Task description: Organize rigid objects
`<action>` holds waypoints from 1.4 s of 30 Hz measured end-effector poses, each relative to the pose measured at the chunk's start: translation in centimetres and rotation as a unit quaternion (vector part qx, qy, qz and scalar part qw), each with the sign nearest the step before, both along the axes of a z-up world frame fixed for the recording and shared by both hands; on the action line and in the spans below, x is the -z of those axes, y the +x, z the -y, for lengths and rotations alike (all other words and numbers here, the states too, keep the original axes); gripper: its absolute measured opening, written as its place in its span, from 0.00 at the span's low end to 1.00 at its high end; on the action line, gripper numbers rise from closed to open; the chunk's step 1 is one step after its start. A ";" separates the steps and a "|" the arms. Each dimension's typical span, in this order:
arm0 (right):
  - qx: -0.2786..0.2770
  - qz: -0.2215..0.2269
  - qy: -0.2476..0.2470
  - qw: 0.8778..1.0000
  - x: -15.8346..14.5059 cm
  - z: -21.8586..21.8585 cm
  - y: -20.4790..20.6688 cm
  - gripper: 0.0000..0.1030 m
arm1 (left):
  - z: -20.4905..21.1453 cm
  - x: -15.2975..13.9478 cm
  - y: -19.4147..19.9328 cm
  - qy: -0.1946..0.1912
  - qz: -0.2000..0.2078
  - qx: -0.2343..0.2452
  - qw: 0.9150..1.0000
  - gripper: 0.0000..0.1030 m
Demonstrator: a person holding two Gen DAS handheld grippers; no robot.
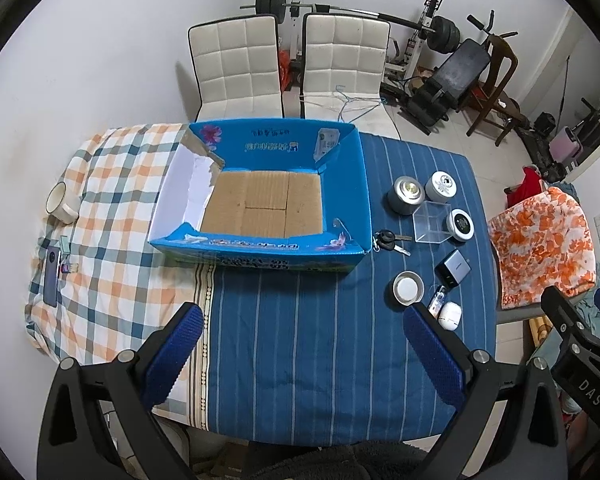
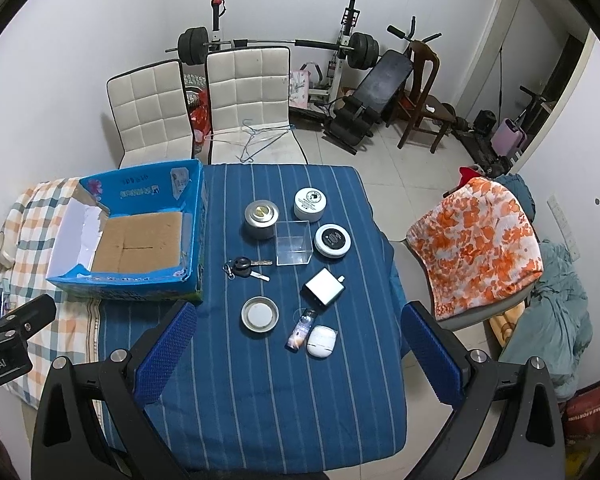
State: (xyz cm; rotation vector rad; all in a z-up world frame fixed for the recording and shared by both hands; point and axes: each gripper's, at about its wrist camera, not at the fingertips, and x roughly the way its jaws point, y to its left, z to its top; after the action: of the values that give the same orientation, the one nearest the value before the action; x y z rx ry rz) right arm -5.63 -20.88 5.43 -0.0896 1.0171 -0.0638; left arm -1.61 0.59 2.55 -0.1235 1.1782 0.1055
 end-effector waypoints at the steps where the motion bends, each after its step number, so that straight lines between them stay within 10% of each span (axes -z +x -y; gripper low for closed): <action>1: 0.000 0.002 0.001 1.000 -0.2 -0.1 -0.1 1.00 | 0.0 -0.3 0.0 0.001 0.003 0.001 1.000 1.00; 42: 0.002 0.023 0.006 1.000 -3.2 -0.1 -0.7 1.00 | 0.7 -3.9 -0.6 0.018 0.054 0.000 0.998 1.00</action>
State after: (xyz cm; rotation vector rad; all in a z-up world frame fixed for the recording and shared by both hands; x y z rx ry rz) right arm -6.34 -20.80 8.60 -0.0745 0.9708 -0.0619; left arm -2.24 -0.10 6.49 -0.0962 1.0677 0.1195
